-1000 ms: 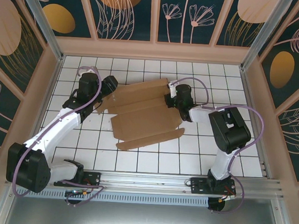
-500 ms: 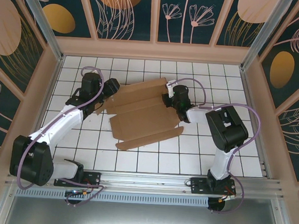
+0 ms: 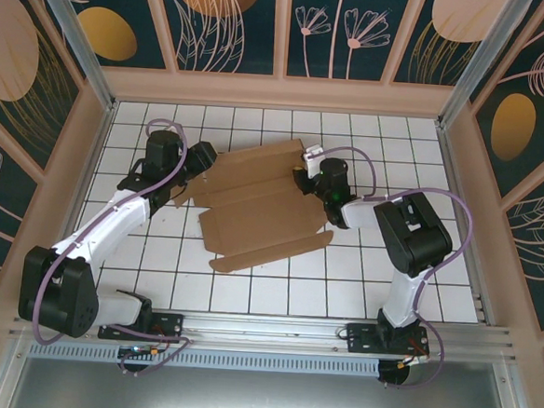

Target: Fold the paper box

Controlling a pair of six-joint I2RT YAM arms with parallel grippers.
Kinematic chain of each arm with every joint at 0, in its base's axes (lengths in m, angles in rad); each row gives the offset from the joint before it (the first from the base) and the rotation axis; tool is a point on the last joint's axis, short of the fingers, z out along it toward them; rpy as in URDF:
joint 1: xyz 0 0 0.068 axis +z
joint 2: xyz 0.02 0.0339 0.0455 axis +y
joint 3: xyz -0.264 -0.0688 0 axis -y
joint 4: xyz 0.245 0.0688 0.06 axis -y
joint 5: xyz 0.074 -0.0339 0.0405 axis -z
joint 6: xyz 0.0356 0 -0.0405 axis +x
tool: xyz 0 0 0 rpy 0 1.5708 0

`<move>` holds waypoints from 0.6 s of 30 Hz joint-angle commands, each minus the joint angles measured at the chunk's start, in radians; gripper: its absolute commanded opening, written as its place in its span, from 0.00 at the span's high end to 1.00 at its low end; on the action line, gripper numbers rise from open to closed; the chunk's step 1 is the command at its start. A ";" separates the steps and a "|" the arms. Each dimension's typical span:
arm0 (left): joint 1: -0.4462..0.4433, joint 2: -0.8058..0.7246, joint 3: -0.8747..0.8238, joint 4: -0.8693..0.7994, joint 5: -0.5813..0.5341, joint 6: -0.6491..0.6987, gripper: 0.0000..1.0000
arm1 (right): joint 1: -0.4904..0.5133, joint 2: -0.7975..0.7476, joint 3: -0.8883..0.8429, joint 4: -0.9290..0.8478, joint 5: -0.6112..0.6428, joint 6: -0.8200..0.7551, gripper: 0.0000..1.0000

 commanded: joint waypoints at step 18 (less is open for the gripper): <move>0.057 0.060 0.017 -0.013 0.163 -0.022 0.45 | 0.023 0.043 0.037 0.000 0.084 0.005 0.88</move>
